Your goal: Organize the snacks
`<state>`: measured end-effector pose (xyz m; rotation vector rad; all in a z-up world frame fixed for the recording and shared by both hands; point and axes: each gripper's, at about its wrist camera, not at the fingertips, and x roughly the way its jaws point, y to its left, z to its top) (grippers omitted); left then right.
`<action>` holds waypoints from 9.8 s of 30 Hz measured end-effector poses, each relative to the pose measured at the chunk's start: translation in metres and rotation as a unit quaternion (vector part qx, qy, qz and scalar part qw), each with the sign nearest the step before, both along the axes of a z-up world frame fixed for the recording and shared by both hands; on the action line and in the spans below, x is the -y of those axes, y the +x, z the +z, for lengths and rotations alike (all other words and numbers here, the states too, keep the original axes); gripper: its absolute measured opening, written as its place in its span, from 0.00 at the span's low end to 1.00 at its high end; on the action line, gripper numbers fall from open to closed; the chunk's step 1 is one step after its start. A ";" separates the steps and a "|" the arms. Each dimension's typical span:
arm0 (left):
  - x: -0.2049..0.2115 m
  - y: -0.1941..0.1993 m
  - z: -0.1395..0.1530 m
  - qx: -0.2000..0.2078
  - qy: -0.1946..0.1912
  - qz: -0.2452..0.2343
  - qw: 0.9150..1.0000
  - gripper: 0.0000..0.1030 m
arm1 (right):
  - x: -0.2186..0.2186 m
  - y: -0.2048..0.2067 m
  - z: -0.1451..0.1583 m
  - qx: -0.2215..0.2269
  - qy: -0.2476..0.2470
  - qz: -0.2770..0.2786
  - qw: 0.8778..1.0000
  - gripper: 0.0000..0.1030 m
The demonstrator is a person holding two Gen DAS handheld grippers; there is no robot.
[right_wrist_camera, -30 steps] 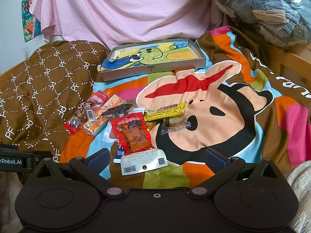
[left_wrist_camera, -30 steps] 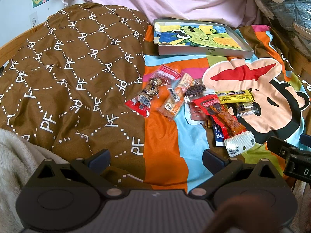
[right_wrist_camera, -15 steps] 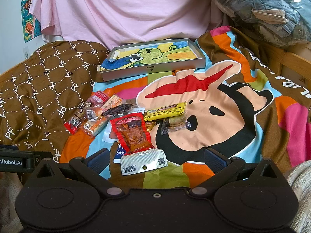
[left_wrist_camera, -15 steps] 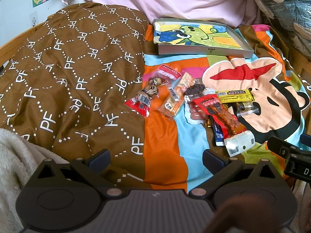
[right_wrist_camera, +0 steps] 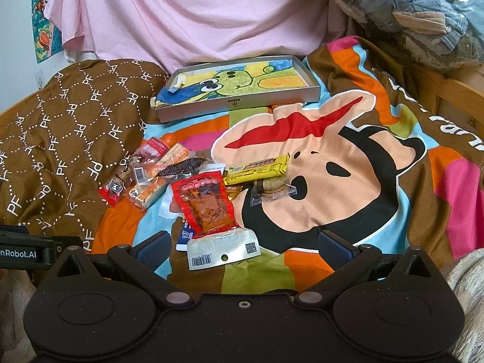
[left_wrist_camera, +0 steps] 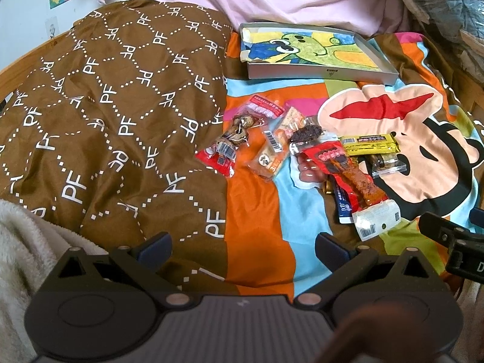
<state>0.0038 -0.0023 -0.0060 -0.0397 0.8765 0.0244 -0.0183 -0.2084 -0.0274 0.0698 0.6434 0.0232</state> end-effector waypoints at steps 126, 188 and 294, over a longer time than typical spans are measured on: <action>0.041 0.190 -0.054 -0.097 -0.081 -0.201 0.972 0.45 | 0.027 0.167 -0.042 -0.085 -0.030 0.073 0.993 0.52; -0.007 0.377 -0.014 0.156 -0.141 -0.004 0.978 0.57 | -0.006 0.380 -0.017 0.105 0.014 0.052 0.993 0.67; 0.013 0.172 -0.030 -0.047 0.025 -0.182 0.982 0.99 | 0.008 0.155 -0.026 -0.092 -0.083 0.205 0.971 0.88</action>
